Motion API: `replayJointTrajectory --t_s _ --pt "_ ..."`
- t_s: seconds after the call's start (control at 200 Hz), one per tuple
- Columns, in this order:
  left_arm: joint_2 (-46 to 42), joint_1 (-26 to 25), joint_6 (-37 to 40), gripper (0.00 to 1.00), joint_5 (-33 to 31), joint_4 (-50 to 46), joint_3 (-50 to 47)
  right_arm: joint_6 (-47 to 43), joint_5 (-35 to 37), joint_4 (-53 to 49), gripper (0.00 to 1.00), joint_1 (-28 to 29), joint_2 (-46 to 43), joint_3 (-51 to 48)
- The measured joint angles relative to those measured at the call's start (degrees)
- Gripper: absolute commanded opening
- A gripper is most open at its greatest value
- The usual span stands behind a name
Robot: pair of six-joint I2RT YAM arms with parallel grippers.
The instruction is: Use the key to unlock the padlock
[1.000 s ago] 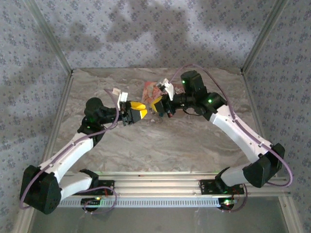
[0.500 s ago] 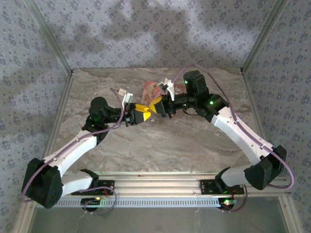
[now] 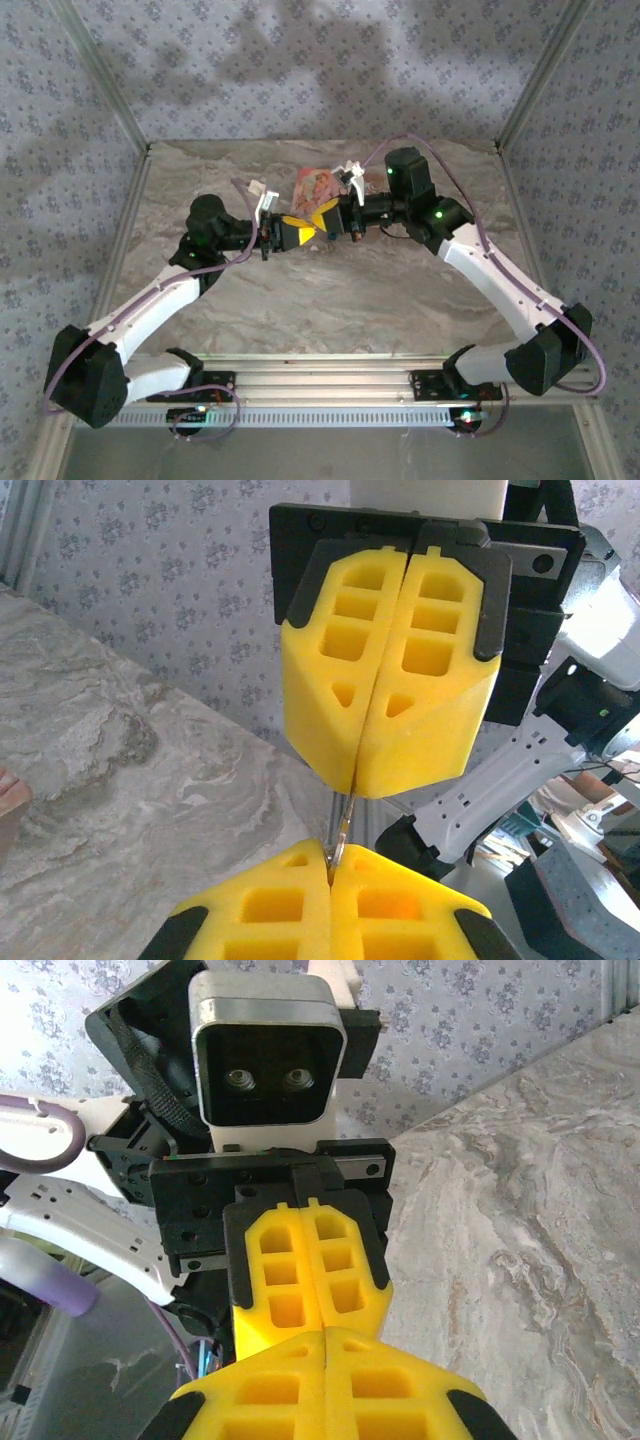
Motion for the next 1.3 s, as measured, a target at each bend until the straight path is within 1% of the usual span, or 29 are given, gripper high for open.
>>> replayJointTrajectory --t_s 0.07,0.095,0.135,0.2,0.255,0.34,0.455,0.495,0.57,0.69,0.779,1.089,1.299 --pt "0.0 0.0 0.1 0.0 0.0 -0.4 0.0 3.5 0.1 3.3 0.48 -0.3 0.0 -1.5" --pt "0.0 -0.1 0.1 0.0 0.0 -0.6 0.0 5.3 0.3 4.5 0.52 -0.5 0.0 -2.1" --pt "0.0 -0.1 0.1 0.0 0.0 -0.9 0.0 7.3 0.7 6.4 0.55 -0.6 0.0 -3.0" --pt "0.0 -0.1 0.1 0.0 -0.1 -1.2 0.0 11.9 1.3 9.5 0.55 -0.9 0.0 -4.5" --pt "0.0 -0.1 0.1 0.0 -0.2 -1.4 0.0 15.6 1.9 13.0 0.53 -1.0 0.0 -6.3" --pt "0.2 -0.1 0.1 0.0 -0.3 -1.8 0.0 20.4 2.2 17.5 0.45 -0.9 0.0 -9.1" --pt "0.6 0.0 0.1 0.0 -1.1 -3.1 0.0 23.7 2.7 21.0 0.33 -0.3 0.0 -11.0" --pt "0.6 0.0 0.1 0.0 -1.4 -3.6 0.0 24.3 3.1 21.7 0.3 0.0 0.0 -11.2" --pt "0.6 -0.1 0.1 0.0 -2.0 -4.1 0.1 25.3 3.8 22.9 0.3 0.7 0.0 -11.9" --pt "0.6 0.0 0.0 0.0 -3.1 -4.4 0.0 26.0 5.2 23.8 0.4 1.5 0.0 -13.2" --pt "0.6 0.0 -0.1 0.0 -3.9 -4.5 0.0 26.1 6.2 24.0 0.39 1.7 -0.1 -14.0" --pt "0.6 0.0 -0.2 0.0 -5.2 -5.3 0.1 25.4 8.4 24.8 0.0 1.9 -2.5 -15.0" --pt "0.6 -0.1 -0.5 0.0 -5.3 -5.7 0.1 24.2 9.6 24.8 0.0 2.1 -3.4 -15.9"
